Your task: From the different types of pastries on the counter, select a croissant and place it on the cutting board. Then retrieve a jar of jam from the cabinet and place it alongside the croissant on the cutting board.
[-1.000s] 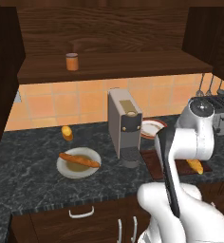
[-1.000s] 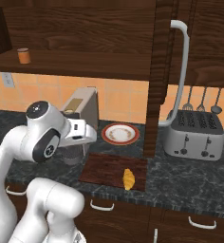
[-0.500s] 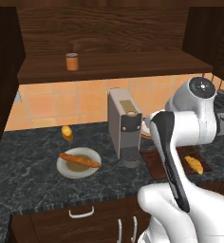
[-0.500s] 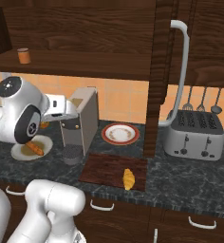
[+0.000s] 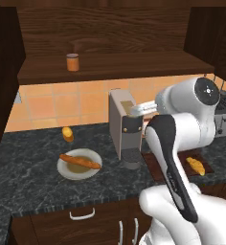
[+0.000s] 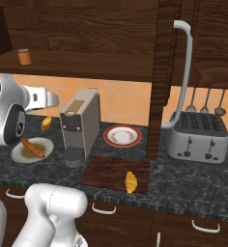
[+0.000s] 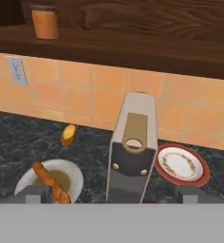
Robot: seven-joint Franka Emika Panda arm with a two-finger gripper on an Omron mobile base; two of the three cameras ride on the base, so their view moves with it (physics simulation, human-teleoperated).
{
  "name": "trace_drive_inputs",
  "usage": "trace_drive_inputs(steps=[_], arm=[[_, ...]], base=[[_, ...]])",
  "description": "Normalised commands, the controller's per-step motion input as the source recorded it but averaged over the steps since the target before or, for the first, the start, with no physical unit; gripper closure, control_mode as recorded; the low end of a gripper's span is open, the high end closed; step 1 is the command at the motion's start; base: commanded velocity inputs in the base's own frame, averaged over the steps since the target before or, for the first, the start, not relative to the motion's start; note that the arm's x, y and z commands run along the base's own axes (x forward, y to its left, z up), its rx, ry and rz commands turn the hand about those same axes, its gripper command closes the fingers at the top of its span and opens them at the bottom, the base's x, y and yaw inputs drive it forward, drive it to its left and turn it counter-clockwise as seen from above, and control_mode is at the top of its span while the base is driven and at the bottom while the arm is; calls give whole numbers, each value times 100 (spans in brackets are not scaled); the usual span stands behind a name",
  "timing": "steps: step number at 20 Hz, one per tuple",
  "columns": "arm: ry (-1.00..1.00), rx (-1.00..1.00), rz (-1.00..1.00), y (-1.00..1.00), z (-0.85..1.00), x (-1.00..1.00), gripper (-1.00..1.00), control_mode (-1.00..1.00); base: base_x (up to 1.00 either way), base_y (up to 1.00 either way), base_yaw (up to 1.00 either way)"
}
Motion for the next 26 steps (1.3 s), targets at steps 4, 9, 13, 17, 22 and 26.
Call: trace_drive_inputs(steps=[4, 9, 13, 17, 22, 26], arm=[[-33, 9, 9, 66, 21, 13, -100, -100], [-10, 3, 9, 58, 54, 16, -100, -100], [-17, 0, 6, 38, 53, 0, -100, -100], [-12, 0, 0, 25, 33, 13, -100, -100], [-6, 6, -1, 20, 25, 29, -100, -100], [0, 12, 0, 12, 27, 49, -100, -100]], base=[[0, 0, 0], [0, 0, 0], [0, 0, 0], [0, 0, 0], [0, 0, 0], [0, 0, 0]])
